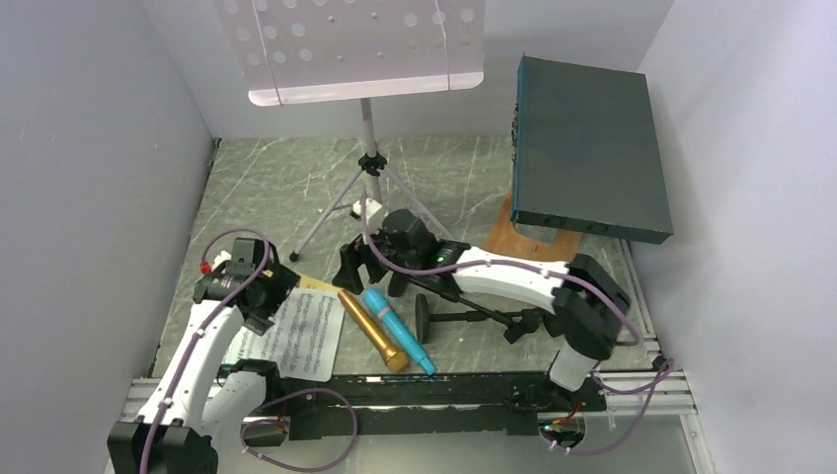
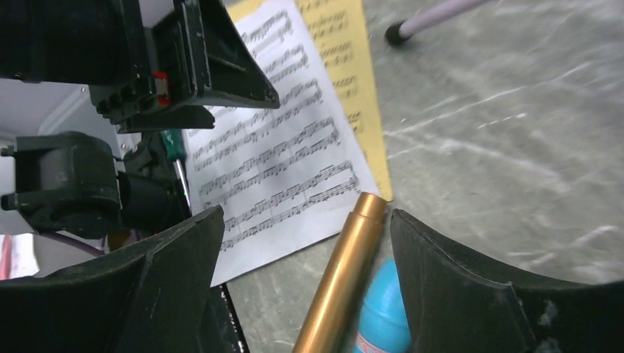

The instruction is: Set up the instrument practice props

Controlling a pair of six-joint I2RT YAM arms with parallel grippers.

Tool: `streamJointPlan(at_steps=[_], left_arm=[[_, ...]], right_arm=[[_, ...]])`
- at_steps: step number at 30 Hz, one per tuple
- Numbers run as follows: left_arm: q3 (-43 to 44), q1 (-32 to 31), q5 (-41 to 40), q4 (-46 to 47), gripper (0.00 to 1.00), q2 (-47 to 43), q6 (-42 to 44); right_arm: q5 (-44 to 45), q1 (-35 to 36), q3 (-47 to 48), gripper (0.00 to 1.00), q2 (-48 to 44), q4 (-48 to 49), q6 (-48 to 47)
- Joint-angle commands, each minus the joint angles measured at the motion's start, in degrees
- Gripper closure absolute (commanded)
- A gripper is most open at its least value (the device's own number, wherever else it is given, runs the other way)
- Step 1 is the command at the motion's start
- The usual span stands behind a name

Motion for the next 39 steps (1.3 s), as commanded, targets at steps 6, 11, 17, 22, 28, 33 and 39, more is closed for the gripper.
streamJointPlan(at_steps=[6,11,17,22,28,33,39], left_arm=[[-5.1,10.3,2.8,3.8,0.01,2.8,-3.9],[-7.7,16.5,6.3,6.0,0.08,4.4,-5.0],[-11.7,19.9,9.2,8.5,0.24,5.5,-6.3],[-12.6,20.3,7.7,7.7,0.28,4.8,-6.7],[-14.2,20.3,7.9,8.7,0.36,4.8,-7.2],[-15.2,20.2,8.2,9.9,0.44,4.9,-6.7],[-15.9,20.2,7.2,9.9,0.48,5.3,-6.3]], right_arm=[[-15.9,-0.1,13.6,0.27,16.8,-3.3,3.5],[-19.1,-0.1,23.2,0.36,24.8,-8.6,1.9],[-17.5,-0.1,33.7,0.36,32.7,-16.0,0.0],[-18.1,-0.1,38.5,0.36,37.5,-18.3,-0.4],[-17.7,-0.2,44.1,0.37,42.7,-21.8,-1.6],[-15.0,-0.1,45.5,0.37,44.5,-23.4,-2.7],[-19.5,0.3,38.6,0.39,42.2,-18.7,0.2]])
